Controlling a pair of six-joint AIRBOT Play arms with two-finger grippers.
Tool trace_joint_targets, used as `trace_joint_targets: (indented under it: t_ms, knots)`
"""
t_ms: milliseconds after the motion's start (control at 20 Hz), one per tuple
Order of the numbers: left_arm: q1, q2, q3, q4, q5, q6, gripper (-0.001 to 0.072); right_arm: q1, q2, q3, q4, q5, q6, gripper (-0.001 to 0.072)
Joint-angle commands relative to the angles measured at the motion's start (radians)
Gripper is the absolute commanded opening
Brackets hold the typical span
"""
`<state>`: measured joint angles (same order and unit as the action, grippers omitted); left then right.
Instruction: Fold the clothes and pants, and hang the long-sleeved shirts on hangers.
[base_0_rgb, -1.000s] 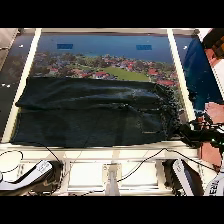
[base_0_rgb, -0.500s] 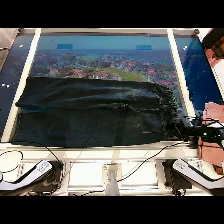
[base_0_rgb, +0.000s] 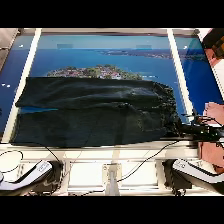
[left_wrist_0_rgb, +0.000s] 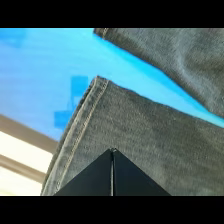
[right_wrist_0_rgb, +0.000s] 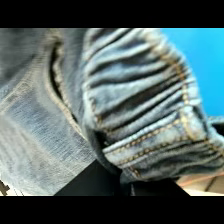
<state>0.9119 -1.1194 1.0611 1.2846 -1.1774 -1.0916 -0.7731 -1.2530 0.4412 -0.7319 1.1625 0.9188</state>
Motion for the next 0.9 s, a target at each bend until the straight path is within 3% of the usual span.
trace_joint_targets:
  t_ms: [0,150,200,250,300,600,800,850]
  knots:
    - [0.077,0.002,-0.034,-0.003,-0.107,0.0,0.0034,0.0,0.039,0.0,0.037,0.03,-0.023,0.0034]
    - [0.187,0.002,-0.133,-0.003,-0.178,-0.004,0.005,0.0,0.055,0.0,0.038,0.029,-0.023,0.0035]
    - [0.225,0.002,-0.176,-0.004,-0.182,-0.021,0.0208,0.0,0.056,0.0,0.039,0.03,-0.022,0.0035]
    - [0.258,0.002,-0.213,-0.004,-0.181,-0.035,0.0476,0.0,0.056,0.0,0.042,0.031,-0.022,0.0034]
    - [0.291,0.002,-0.247,-0.008,-0.181,-0.039,0.0559,0.0,0.056,0.0,0.044,0.031,-0.023,0.0034]
    - [0.36,0.0,-0.319,0.051,-0.158,-0.03,0.0552,0.0,0.056,0.0,0.044,0.029,-0.022,0.0035]
    - [0.359,-0.001,-0.355,0.05,-0.038,-0.03,0.0548,0.0,0.056,0.0,0.044,0.028,-0.019,0.0035]
    - [0.359,-0.001,-0.365,0.049,-0.01,-0.03,0.0516,0.0,0.056,0.0,0.044,0.027,-0.019,0.0035]
